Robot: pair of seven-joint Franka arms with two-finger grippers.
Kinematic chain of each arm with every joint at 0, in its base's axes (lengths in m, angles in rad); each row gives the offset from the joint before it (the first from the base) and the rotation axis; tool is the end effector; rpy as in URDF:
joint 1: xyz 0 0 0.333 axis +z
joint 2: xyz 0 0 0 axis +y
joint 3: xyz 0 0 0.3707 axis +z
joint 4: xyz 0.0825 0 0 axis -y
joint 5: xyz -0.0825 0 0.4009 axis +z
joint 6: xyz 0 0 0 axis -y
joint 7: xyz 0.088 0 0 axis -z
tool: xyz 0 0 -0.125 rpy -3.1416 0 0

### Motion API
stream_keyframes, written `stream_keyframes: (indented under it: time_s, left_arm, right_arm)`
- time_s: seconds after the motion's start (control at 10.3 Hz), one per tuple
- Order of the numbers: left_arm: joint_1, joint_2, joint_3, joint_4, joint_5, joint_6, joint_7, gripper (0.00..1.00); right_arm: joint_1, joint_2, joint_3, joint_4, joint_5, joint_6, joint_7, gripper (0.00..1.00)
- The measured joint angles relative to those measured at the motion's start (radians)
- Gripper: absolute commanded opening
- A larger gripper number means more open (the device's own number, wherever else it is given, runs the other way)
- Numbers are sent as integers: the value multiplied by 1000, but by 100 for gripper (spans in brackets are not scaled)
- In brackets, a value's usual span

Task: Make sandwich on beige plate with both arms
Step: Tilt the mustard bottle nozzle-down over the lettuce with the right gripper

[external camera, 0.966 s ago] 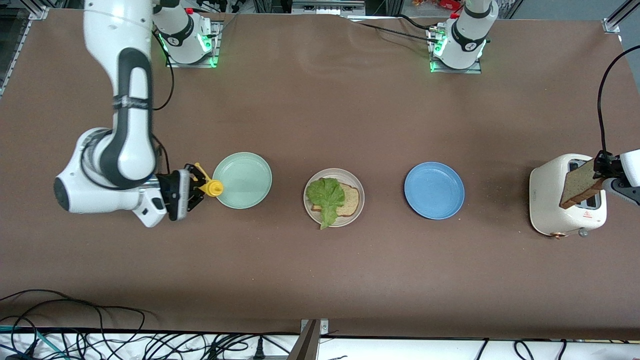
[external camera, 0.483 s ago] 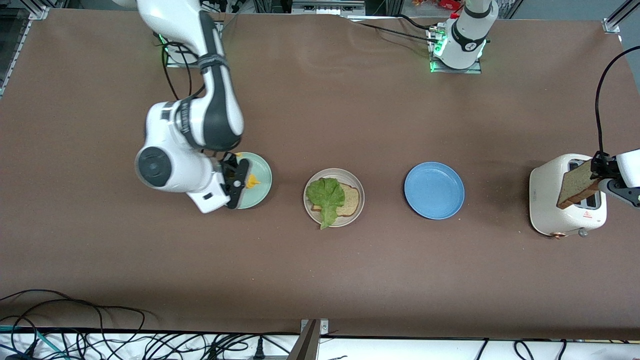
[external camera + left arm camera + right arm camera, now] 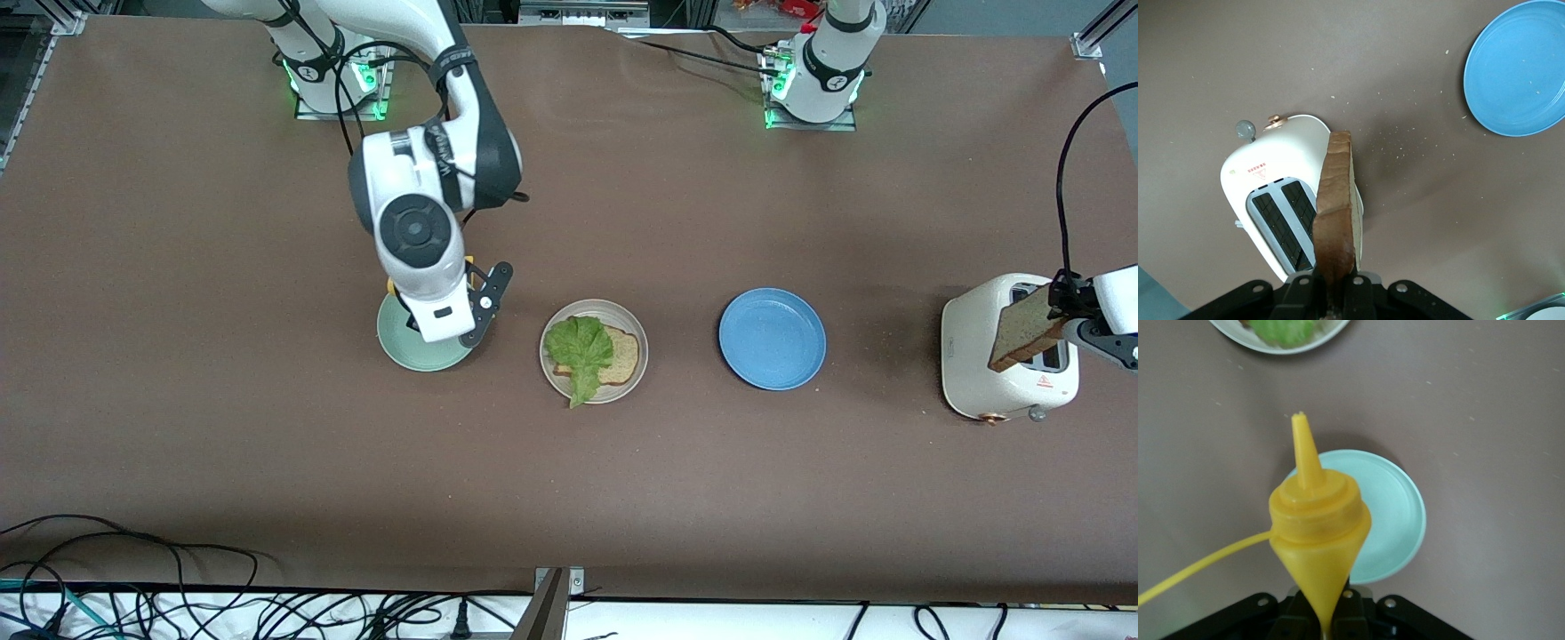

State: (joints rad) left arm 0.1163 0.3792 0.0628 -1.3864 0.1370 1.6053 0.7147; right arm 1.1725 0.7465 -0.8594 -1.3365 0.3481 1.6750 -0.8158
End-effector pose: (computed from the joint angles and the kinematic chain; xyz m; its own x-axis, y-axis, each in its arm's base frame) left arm 0.6775 0.1322 0.5146 0.8299 -0.5114 -0.2232 -0.5273 -0.8496 -0.0141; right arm 0.6159 0.4046 0.3965 0.3889 0.8839 -0.2597 0.9176 -0.3969 0.0229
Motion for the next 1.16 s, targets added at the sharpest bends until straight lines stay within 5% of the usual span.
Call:
stream_keyframes:
  time_s: [0.87, 1.16]
  left_arm:
    - [-6, 1, -1, 0, 0, -8, -3, 0]
    - [-6, 1, -1, 0, 0, -13, -3, 0]
  right_arm:
    - [182, 139, 26, 107, -422, 21, 204, 0]
    - [242, 184, 27, 110, -488, 21, 254, 0]
